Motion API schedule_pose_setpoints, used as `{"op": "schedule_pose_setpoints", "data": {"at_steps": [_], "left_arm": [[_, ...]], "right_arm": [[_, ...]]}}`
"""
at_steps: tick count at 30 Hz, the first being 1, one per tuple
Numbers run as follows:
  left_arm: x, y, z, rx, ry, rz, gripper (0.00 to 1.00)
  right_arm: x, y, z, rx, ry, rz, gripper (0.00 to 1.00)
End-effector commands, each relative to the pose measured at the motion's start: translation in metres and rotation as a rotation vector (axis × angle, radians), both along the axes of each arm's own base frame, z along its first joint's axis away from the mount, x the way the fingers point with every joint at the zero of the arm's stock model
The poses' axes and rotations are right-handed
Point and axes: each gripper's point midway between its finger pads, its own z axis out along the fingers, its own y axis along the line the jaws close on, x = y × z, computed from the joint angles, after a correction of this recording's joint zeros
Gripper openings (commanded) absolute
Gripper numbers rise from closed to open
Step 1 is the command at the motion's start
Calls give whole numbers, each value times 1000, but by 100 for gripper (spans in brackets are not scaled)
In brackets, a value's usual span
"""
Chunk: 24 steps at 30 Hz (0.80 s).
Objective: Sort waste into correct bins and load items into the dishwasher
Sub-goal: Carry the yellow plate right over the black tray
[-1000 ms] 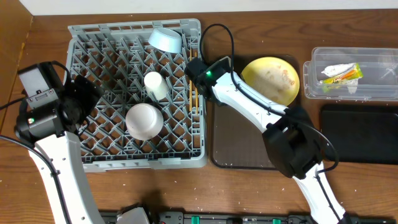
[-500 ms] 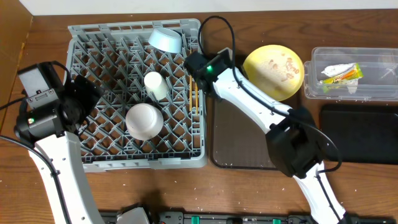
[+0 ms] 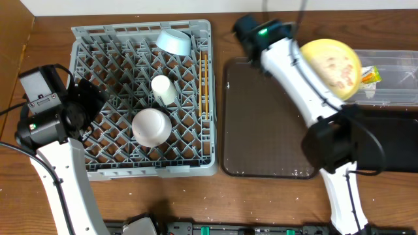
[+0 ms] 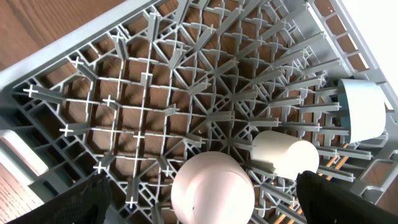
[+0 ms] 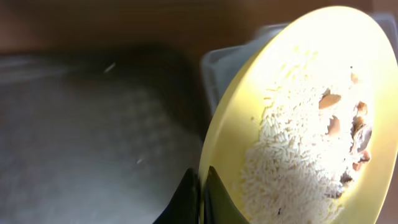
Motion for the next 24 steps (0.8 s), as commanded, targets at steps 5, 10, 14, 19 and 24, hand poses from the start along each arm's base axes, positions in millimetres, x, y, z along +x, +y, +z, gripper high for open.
{"op": "schedule_pose_setpoints", "data": {"at_steps": [5, 10, 14, 19, 24], "left_arm": [[-1, 3, 1, 5, 1, 17, 96], [-1, 3, 1, 5, 1, 17, 96], [-1, 3, 1, 5, 1, 17, 96], [-1, 3, 1, 5, 1, 17, 96], [-1, 3, 1, 5, 1, 17, 96]], "right_arm": [[8, -80, 9, 183, -70, -342, 2], [-3, -126, 2, 247, -59, -542, 1], [-21, -159, 1, 250, -63, -731, 1], [-34, -186, 0, 264, -57, -858, 2], [-39, -199, -7, 365, -17, -929, 2]]}}
